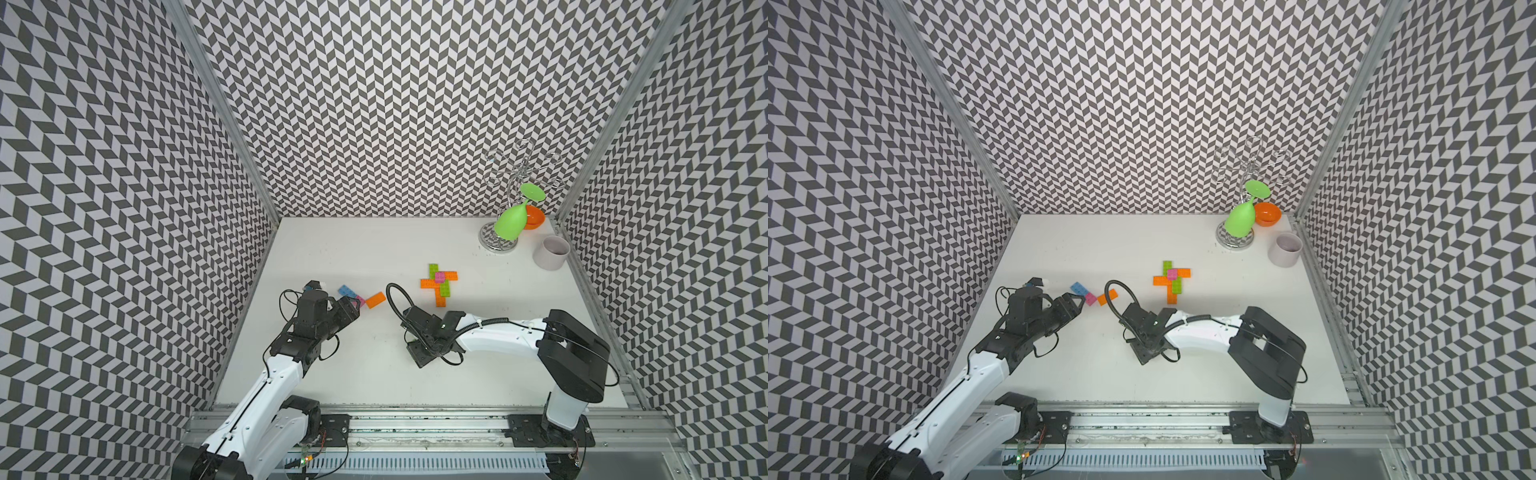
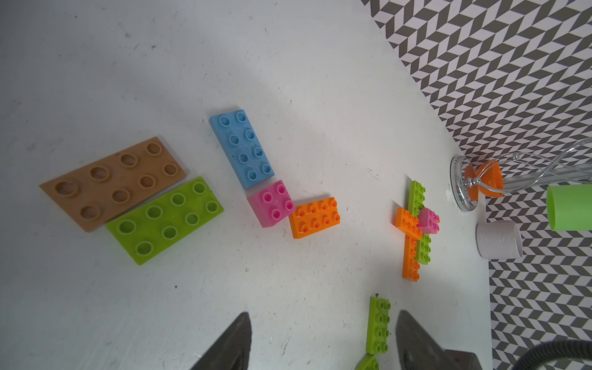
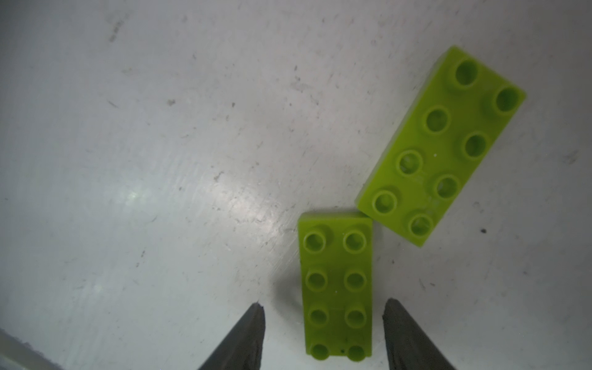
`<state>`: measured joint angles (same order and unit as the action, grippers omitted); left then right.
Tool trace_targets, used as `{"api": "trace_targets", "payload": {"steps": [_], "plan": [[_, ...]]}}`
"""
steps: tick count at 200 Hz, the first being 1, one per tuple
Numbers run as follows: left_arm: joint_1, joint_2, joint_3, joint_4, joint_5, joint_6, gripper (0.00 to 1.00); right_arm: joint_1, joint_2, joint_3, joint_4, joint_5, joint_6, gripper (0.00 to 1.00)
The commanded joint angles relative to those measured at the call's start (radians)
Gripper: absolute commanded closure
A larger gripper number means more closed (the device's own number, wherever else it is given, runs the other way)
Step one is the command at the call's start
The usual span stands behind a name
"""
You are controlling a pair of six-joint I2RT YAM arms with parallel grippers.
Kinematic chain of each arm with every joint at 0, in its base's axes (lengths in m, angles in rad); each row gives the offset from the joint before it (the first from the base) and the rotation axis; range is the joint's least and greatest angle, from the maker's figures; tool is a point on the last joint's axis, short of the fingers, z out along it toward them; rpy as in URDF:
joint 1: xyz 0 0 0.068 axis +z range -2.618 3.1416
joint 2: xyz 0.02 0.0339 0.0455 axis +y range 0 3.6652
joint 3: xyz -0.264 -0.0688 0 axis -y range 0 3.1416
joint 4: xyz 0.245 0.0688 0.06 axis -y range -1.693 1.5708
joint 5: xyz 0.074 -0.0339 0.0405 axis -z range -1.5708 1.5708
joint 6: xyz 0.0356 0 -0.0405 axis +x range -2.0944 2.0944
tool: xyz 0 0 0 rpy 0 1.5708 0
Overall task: Assemble a small pinwheel with lego
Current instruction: Assemble the lego brick at the center of the board.
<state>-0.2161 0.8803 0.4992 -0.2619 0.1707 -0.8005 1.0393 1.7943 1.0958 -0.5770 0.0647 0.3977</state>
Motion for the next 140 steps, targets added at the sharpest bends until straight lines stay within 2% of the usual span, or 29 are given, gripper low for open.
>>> {"api": "trace_targets", "payload": {"steps": [1, 66, 92, 118, 140], "plan": [[0.007, -0.014, -0.005, 0.012, 0.012, 0.023, 0.29, 0.003, 0.033, 0.032, -0.019, 0.057, 0.019, 0.41], [0.018, -0.013, -0.016, 0.015, 0.016, 0.029, 0.3, 0.038, 0.06, 0.041, -0.039, 0.013, 0.007, 0.59], [0.025, -0.019, -0.022, 0.014, 0.016, 0.032, 0.3, 0.072, 0.057, 0.034, -0.058, 0.006, 0.021, 0.62], [0.031, -0.021, -0.027, 0.015, 0.018, 0.034, 0.3, 0.082, 0.041, 0.011, -0.075, 0.012, 0.075, 0.65], [0.035, -0.02, -0.032, 0.022, 0.023, 0.035, 0.3, 0.069, 0.045, 0.007, -0.104, 0.059, 0.182, 0.69]]}}
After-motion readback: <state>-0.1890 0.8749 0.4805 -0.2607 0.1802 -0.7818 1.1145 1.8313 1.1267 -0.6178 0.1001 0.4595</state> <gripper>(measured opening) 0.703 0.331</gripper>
